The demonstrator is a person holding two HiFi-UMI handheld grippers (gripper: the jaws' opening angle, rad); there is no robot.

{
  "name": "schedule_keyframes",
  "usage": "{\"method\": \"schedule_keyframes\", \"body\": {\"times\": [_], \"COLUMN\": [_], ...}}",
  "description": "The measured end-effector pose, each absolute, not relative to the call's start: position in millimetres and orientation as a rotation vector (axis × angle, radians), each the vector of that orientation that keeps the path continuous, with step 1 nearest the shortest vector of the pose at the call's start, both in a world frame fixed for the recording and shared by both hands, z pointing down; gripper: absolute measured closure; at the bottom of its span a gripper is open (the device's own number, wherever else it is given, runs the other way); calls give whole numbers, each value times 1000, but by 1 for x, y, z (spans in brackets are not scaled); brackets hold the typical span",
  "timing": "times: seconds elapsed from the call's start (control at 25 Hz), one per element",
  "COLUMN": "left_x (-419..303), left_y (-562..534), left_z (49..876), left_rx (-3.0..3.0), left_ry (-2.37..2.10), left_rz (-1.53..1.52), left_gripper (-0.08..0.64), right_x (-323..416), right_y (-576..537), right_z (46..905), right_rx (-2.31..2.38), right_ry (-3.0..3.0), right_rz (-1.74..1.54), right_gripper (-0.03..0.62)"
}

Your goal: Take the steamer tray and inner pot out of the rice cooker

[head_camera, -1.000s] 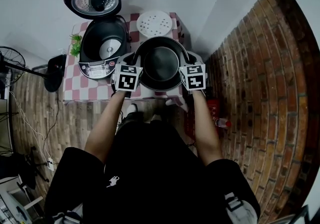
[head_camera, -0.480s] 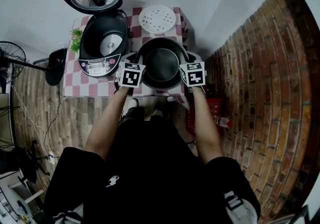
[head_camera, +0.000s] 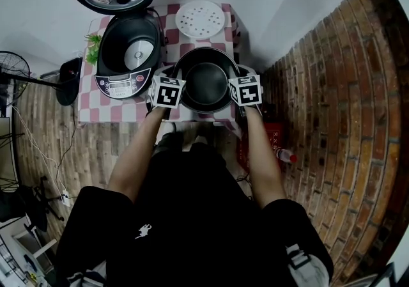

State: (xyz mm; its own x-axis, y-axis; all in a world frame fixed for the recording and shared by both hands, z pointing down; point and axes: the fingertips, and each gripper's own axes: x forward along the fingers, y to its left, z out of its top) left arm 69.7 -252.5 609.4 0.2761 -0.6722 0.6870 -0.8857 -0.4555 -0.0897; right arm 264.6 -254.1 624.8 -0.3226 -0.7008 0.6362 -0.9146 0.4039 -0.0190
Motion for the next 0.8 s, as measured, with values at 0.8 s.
{"method": "schedule_keyframes", "body": {"times": [0.8], "left_x": [64], "left_y": [-233], "left_z": [578], "left_rx": [2235], "left_ry": [-1497], "left_rz": [817], "left_gripper": [382], "right_x": [258], "right_y": [-266], "right_z": [588], "right_rx": [1366], "right_ry": [-2152], "right_rz": [357], "right_gripper": [477]}}
